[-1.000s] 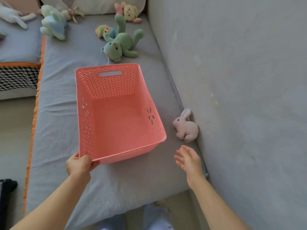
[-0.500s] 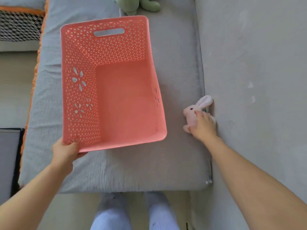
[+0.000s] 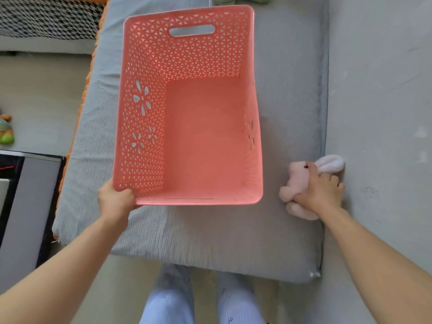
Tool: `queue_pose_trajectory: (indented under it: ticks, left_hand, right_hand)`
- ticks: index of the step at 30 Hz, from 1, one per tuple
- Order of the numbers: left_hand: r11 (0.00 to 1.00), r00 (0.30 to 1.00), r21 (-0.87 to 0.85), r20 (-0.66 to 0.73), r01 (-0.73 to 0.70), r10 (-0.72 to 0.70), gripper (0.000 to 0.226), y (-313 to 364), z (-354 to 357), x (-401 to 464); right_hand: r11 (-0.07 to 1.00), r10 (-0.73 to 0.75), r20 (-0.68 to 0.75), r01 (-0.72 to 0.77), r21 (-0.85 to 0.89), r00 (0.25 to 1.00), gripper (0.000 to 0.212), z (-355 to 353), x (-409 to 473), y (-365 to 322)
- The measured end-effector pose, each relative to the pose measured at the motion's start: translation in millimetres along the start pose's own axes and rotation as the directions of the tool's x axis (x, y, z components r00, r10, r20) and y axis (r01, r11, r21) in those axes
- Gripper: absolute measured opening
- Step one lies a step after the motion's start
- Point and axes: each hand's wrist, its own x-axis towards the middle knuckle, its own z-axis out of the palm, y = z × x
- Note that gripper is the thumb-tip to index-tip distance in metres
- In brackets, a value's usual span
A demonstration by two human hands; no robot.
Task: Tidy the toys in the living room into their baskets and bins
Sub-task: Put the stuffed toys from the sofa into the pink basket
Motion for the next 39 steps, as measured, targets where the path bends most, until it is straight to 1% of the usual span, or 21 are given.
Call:
queue_pose_trajectory:
  ticks: [1,2,4,6,7,10,11,13,16,18,19,21,23,25,27,30,32,33,34,36,39]
  left_hand:
    - [1.000,1.000,-0.002,0.006,0.000,0.000,0.026,0.5,-0.4,-0.3]
    - [1.000,1.000,-0.008,0.017,0.002,-0.002,0.027,1.1,-1.5,-1.2]
    - [1.000,0.999,-0.021,0.054,0.011,-0.010,0.028,4.6,-4.0,-4.7]
    - [0.999,0.993,-0.023,0.112,0.022,-0.019,0.025,10.6,-9.7,-9.9]
    - [0.999,0.988,-0.024,0.153,0.032,-0.028,0.021,12.9,-12.4,-12.5]
    - [0.995,0.955,-0.062,0.291,0.082,-0.061,0.010,21.0,-28.4,-23.8]
    - [0.995,0.945,-0.061,0.321,0.079,-0.056,0.013,24.7,-36.3,-27.8]
    - [0.997,0.935,-0.050,0.352,0.055,-0.034,0.026,29.3,-52.9,-33.8]
    - [0.999,0.921,-0.048,0.390,0.008,0.011,0.035,37.4,-90.1,-35.7]
    - [0.999,0.909,-0.039,0.416,-0.020,0.035,0.034,42.6,-112.0,-31.5]
    - [0.999,0.902,-0.038,0.428,-0.035,0.048,0.033,44.2,-124.4,-29.0]
    - [0.996,0.885,-0.044,0.456,-0.082,0.093,0.030,49.1,-143.3,-23.6]
    - [0.993,0.869,-0.050,0.479,-0.110,0.121,0.025,52.1,-155.2,-19.9]
    - [0.992,0.861,-0.048,0.493,-0.114,0.123,0.023,50.6,-163.5,-17.0]
    - [0.994,0.865,-0.046,0.489,-0.100,0.110,0.024,44.6,-171.5,-17.0]
    - [0.996,0.878,-0.048,0.471,-0.071,0.085,0.019,35.6,-185.1,-20.1]
    - [0.998,0.884,-0.040,0.463,-0.043,0.057,0.017,28.5,-198.5,-20.5]
    - [0.999,0.889,-0.041,0.455,-0.035,0.050,0.018,25.4,-207.5,-18.2]
    - [0.998,0.894,-0.048,0.447,-0.028,0.046,0.018,22.1,-215.1,-16.2]
    - [0.998,0.905,-0.061,0.422,-0.020,0.044,0.018,18.5,-233.6,-8.7]
    - [0.997,0.916,-0.081,0.399,-0.001,0.034,0.019,16.7,-261.1,10.8]
  right_hand:
    - [0.984,0.036,-0.053,-0.027,0.174,0.998,0.083,-8.0,-11.1,-3.9]
    - [0.935,0.085,-0.122,-0.037,0.354,0.989,0.080,-17.7,-24.2,-7.9]
    - [0.782,0.174,-0.273,0.035,0.622,0.946,0.086,-43.7,-54.2,-16.5]
    - [0.656,0.207,-0.417,0.190,0.730,0.885,0.096,-75.5,-90.0,-28.6]
    - [0.604,0.203,-0.458,0.257,0.754,0.866,0.100,-91.1,-107.4,-37.3]
    - [0.467,0.093,-0.492,0.399,0.789,0.865,0.101,-125.9,-150.5,-74.2]
    - [0.445,0.034,-0.485,0.421,0.790,0.874,0.100,-133.2,-161.6,-90.9]
    - [0.474,-0.079,-0.421,0.406,0.782,0.904,0.096,-132.1,-170.8,-123.7]
    - [0.630,-0.154,-0.311,0.336,0.700,0.938,0.093,-114.3,-170.7,-174.3]
    - [0.722,-0.153,-0.244,0.277,0.634,0.958,0.091,-102.1,-165.3,-199.5]
    - [0.743,-0.139,-0.206,0.239,0.625,0.969,0.090,-96.9,-165.8,-210.6]
    - [0.750,-0.104,-0.146,0.174,0.638,0.984,0.088,-89.5,-165.5,-228.8]
    - [0.757,-0.071,-0.131,0.139,0.638,0.989,0.084,-83.2,-168.0,-244.6]
    - [0.761,-0.080,-0.159,0.164,0.627,0.984,0.075,-76.5,-173.8,-263.3]
    - [0.753,-0.206,-0.142,0.250,0.609,0.968,0.070,-65.2,-184.9,-283.8]
    - [0.784,-0.436,0.034,0.361,0.504,0.899,0.068,-45.3,-201.3,-305.2]
    - [0.842,-0.466,0.148,0.387,0.376,0.872,0.070,-32.1,-207.5,-313.2]
    - [0.866,-0.458,0.172,0.394,0.309,0.872,0.070,-26.7,-210.2,-318.3]
    - [0.886,-0.442,0.174,0.398,0.239,0.880,0.068,-21.4,-210.7,-320.4]
    - [0.917,-0.394,0.111,0.381,0.119,0.912,0.062,-13.4,-210.2,-328.3]
    - [0.940,-0.331,0.014,0.329,0.090,0.944,0.056,-7.5,-210.8,-340.6]
